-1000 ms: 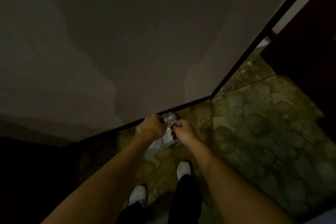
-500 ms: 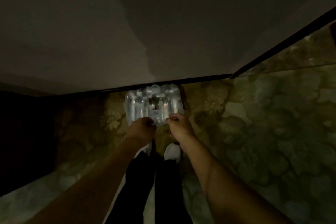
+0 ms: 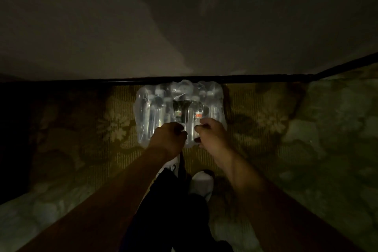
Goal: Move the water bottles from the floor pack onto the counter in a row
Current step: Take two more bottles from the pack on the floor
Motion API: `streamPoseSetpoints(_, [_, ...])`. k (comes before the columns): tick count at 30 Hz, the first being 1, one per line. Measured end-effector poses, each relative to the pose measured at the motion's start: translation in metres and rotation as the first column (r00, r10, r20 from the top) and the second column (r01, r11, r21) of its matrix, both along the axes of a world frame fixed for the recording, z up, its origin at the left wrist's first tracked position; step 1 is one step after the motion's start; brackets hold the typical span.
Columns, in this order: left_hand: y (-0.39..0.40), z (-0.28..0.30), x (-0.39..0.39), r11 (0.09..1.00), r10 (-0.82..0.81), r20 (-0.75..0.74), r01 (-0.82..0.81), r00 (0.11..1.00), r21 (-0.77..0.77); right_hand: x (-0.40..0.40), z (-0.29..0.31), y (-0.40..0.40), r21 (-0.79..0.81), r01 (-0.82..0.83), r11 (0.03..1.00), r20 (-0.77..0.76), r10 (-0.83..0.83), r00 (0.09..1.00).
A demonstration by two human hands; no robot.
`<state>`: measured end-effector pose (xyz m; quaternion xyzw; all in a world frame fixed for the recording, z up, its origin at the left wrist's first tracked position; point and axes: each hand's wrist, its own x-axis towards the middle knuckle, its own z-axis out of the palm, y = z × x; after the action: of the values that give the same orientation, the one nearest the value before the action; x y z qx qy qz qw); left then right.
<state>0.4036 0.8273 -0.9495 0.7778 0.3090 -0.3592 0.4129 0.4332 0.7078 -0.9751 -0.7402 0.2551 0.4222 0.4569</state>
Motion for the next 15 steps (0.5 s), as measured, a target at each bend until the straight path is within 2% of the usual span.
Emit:
streamPoseSetpoints(6, [-0.001,-0.074,0.028,0.999,0.007,0.041,-0.004,0.999,-0.054,0.028,-0.071,0.016,0.005,-0.098,0.995,0.027,0.097,0.995])
streamPoseSetpoints(13, [-0.01,-0.142,0.055,0.997,-0.074,0.055,0.072,0.996,0.032,0.05,-0.138,0.031,-0.105,-0.153,0.983,0.086,0.162,0.983])
streamPoseSetpoints(15, [-0.014,-0.156,0.058,0.997,-0.072,0.033,0.071,0.997,0.033,0.051,-0.157,0.03,-0.198,-0.179,0.964,0.093,0.2,0.975])
